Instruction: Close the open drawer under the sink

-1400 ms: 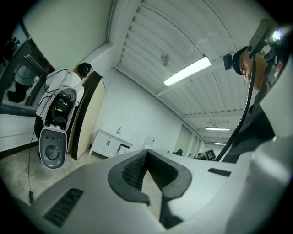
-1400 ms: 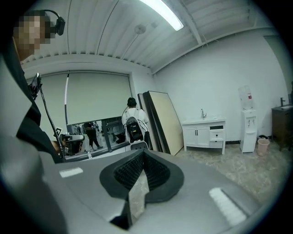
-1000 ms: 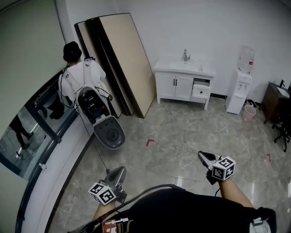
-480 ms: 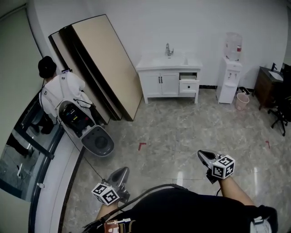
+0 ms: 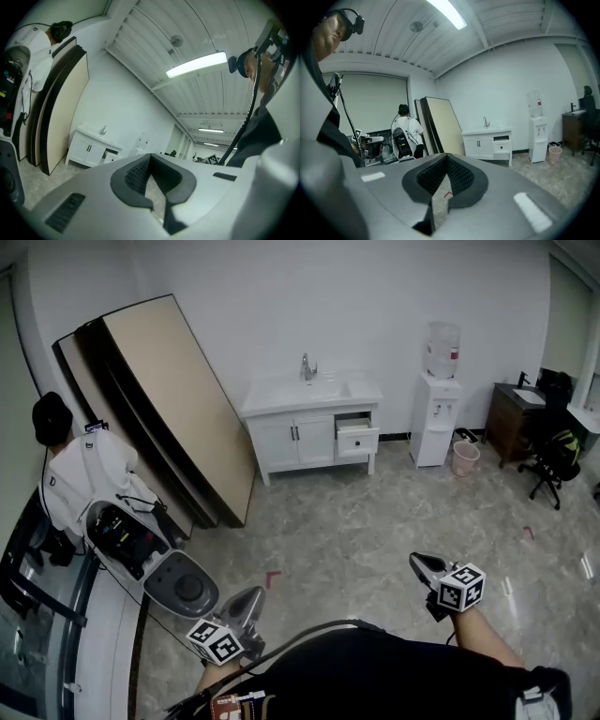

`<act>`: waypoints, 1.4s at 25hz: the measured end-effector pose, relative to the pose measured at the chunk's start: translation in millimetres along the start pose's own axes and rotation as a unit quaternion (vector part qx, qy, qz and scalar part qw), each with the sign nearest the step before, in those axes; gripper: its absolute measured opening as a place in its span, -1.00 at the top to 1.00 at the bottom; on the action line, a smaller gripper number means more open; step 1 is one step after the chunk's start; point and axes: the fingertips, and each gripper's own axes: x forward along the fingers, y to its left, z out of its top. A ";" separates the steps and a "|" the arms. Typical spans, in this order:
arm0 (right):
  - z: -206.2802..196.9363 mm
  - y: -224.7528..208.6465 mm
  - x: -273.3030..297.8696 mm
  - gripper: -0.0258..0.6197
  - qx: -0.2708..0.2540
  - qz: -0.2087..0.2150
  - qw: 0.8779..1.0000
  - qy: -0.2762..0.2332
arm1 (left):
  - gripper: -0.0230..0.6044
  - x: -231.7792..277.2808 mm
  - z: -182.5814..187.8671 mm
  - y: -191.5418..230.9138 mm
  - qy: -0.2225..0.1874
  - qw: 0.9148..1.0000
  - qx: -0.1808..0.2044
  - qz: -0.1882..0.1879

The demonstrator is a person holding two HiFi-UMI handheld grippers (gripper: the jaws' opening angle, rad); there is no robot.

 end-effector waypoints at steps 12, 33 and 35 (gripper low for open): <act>36.6 51.8 156.5 0.92 -0.010 -0.027 1.000 0.009 | 0.93 -11.8 71.7 170.7 0.013 1.000 -0.005 -0.012; 99.1 -123.5 336.4 0.92 -0.020 0.062 0.997 0.038 | 0.93 176.8 93.0 258.8 -0.013 0.998 -0.014 0.059; 114.6 -148.7 352.6 0.92 -0.028 0.077 0.996 0.034 | 0.93 204.8 97.7 265.3 -0.026 0.997 -0.016 0.070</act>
